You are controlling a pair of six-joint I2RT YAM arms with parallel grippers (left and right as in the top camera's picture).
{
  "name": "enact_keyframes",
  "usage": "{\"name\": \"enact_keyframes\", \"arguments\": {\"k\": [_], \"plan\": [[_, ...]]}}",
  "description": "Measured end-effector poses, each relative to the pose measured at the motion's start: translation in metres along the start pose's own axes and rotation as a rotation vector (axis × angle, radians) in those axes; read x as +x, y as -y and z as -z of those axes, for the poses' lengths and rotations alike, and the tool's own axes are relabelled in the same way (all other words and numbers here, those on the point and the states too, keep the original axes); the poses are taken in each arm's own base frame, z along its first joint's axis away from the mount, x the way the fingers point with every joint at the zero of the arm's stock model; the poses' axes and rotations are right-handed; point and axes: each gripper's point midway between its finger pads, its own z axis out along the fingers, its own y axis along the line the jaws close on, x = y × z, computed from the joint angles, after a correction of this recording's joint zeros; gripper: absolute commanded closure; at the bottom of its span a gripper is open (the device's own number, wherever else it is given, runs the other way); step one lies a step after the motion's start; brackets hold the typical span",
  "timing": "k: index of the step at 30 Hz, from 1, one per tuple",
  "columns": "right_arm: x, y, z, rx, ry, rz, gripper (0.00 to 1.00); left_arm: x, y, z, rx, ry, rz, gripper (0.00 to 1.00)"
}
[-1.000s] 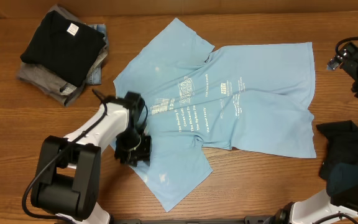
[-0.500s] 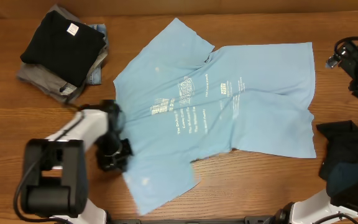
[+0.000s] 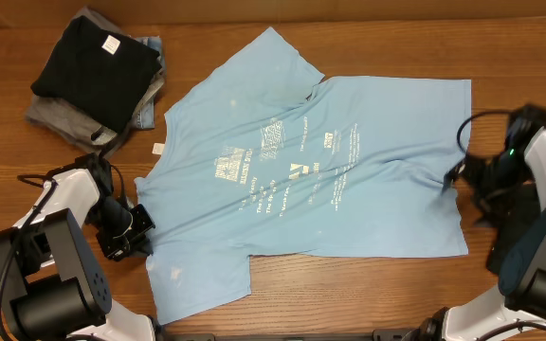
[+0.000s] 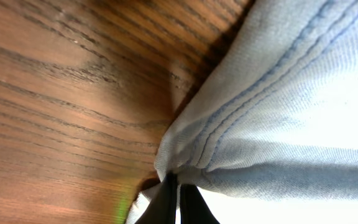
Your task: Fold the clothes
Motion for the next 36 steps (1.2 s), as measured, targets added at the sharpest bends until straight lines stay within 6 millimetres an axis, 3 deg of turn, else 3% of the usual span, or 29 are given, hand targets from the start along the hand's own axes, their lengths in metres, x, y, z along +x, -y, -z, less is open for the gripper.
{"name": "enact_keyframes", "arguments": {"k": [4, 8, 9, 11, 13, 16, 19, 24, 25, 32, 35, 36], "plan": [[0.016, 0.023, -0.03, 0.029, -0.074, -0.07, 0.39, 0.0, 0.0, 0.0, 0.0, 0.001, -0.004, 0.96], [0.031, 0.039, -0.057, 0.038, -0.125, -0.12, 0.32, -0.002, 0.001, 0.0, 0.002, 0.006, -0.013, 0.95], [0.032, 0.039, -0.063, 0.029, -0.126, -0.121, 0.4, -0.002, 0.001, 0.0, 0.003, 0.009, -0.016, 0.95], [0.035, 0.032, -0.068, -0.023, -0.134, -0.121, 0.8, -0.004, 0.001, 0.0, 0.004, 0.015, -0.017, 0.95], [0.037, 0.027, -0.069, -0.062, -0.133, -0.115, 0.96, -0.004, 0.001, 0.0, 0.005, 0.017, -0.019, 0.95], [0.043, 0.025, -0.069, -0.07, -0.158, -0.115, 0.96, -0.004, 0.001, 0.0, 0.005, 0.018, -0.021, 0.96], [0.051, 0.039, -0.054, 0.005, -0.206, -0.146, 0.96, -0.005, 0.001, 0.0, 0.005, 0.019, -0.025, 0.96], [0.022, 0.062, 0.002, 0.053, -0.123, -0.252, 0.96, -0.004, 0.002, 0.001, 0.008, 0.016, -0.028, 0.95], [0.012, 0.072, 0.022, 0.041, -0.066, -0.294, 0.96, -0.004, 0.003, 0.001, 0.013, 0.015, -0.028, 0.96], [0.015, 0.085, 0.03, 0.042, -0.058, -0.33, 0.96, -0.001, 0.005, 0.001, 0.029, 0.003, -0.044, 0.96], [0.014, 0.076, 0.03, 0.019, -0.054, -0.264, 0.92, 0.002, 0.004, 0.001, 0.024, -0.011, -0.045, 0.96], [0.014, 0.073, 0.03, 0.013, -0.054, -0.243, 0.84, 0.003, 0.004, 0.001, 0.023, -0.015, -0.046, 0.96]]}}
